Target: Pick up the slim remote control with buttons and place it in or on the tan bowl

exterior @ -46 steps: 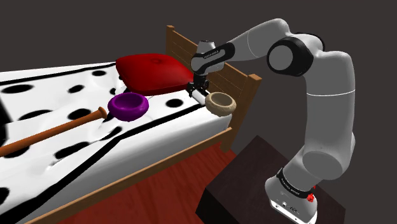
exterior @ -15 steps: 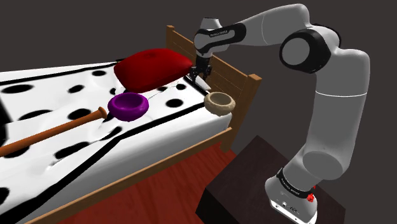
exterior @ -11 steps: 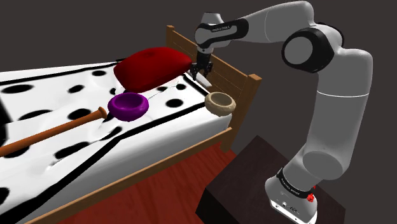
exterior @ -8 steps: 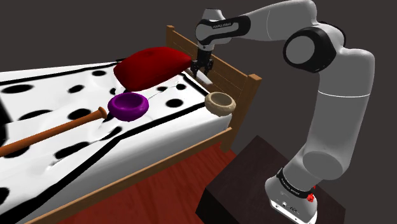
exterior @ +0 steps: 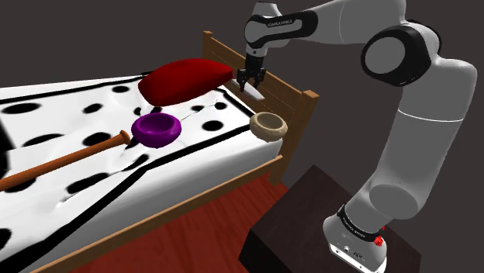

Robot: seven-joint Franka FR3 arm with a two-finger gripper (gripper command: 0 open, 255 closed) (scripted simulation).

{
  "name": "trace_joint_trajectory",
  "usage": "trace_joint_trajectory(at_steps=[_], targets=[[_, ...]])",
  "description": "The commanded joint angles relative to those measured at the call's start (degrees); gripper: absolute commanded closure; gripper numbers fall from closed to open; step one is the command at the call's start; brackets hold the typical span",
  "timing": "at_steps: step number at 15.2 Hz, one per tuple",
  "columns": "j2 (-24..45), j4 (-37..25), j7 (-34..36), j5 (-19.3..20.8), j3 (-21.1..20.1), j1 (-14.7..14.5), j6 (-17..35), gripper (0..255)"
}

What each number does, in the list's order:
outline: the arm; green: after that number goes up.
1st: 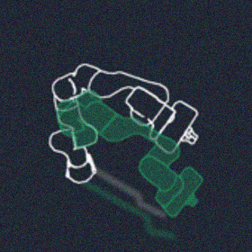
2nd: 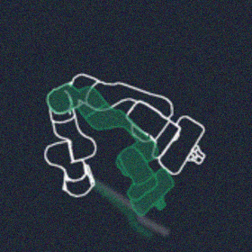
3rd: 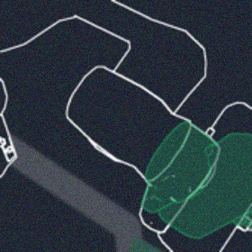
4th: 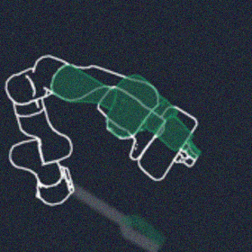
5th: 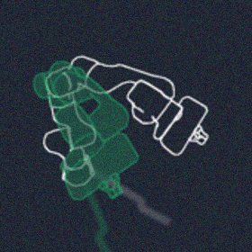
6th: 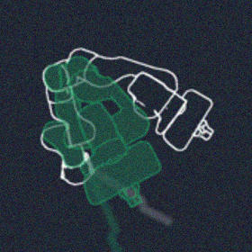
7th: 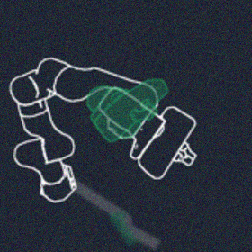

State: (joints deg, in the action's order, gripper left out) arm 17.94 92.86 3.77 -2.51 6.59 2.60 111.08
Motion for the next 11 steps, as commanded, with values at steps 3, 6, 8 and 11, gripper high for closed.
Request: trace_joint_trajectory(at_steps=[3,6,8,11], targets=[[-9.7,13.2,0.2,1.1,0.3,-0.4,3.7,255],[-16.5,21.9,0.4,2.0,0.4,-0.5,5.5,255],[-21.0,27.2,0.6,2.6,0.5,-0.5,6.4,255],[-27.8,34.7,0.9,3.5,0.5,-0.2,7.2,255]])
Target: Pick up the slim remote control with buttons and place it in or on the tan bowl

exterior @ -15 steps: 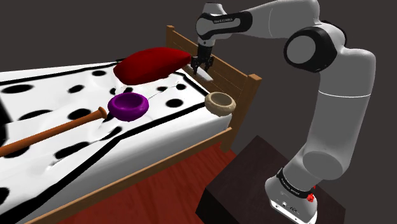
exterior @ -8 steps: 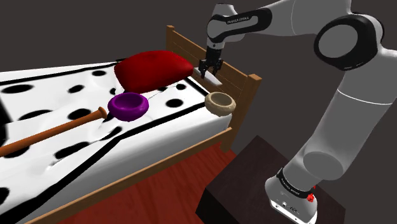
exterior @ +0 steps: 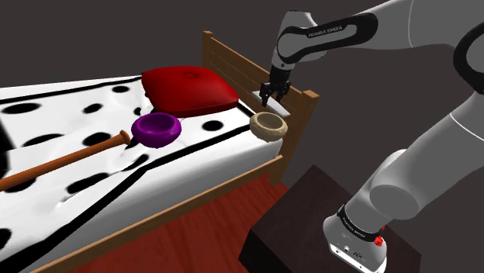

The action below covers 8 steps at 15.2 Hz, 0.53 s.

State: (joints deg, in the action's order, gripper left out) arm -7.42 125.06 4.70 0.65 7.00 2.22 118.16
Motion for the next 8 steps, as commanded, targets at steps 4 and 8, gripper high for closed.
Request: trace_joint_trajectory(at_steps=[4,8], targets=[[-3.6,6.1,0.0,0.5,0.1,0.2,2.5,255],[-2.3,8.0,-0.2,0.4,0.2,0.2,5.7,255]])
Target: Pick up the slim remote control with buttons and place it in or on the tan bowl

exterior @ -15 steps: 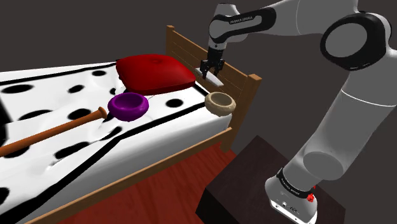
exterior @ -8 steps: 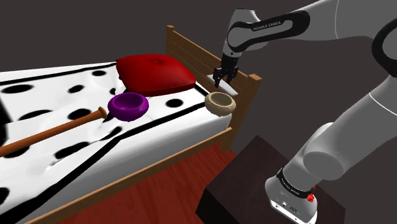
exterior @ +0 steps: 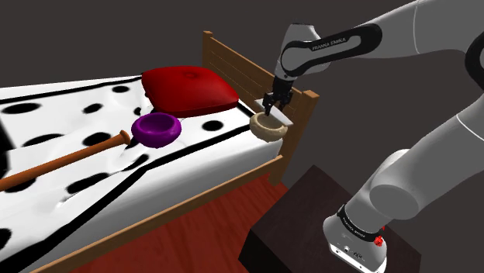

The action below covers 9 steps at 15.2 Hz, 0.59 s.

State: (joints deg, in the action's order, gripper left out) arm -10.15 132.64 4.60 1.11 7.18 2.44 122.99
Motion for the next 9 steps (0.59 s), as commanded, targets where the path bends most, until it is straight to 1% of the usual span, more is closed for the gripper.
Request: trace_joint_trajectory(at_steps=[1,6,9], targets=[[0.8,0.9,-0.1,-0.1,0.1,0.0,1.7,255],[3.1,3.2,-0.3,-0.4,0.2,0.0,6.3,255],[3.1,3.2,-0.3,-0.4,0.2,0.0,6.3,255]])
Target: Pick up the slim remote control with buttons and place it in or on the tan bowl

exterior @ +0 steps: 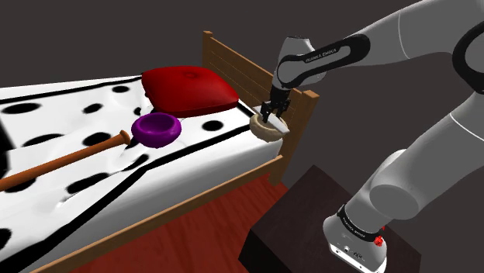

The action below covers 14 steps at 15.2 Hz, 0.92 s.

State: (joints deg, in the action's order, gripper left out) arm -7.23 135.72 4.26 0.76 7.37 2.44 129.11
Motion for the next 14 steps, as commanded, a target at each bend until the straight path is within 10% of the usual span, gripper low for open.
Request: trace_joint_trajectory(at_steps=[1,5,6,14], targets=[[0.2,0.1,0.0,0.0,0.0,0.0,0.2,255],[0.2,0.1,0.0,0.0,0.0,0.0,0.2,255],[0.2,0.1,0.0,0.0,0.0,0.0,0.2,0],[-2.8,-2.9,0.3,0.3,-0.1,0.0,-5.8,0]])
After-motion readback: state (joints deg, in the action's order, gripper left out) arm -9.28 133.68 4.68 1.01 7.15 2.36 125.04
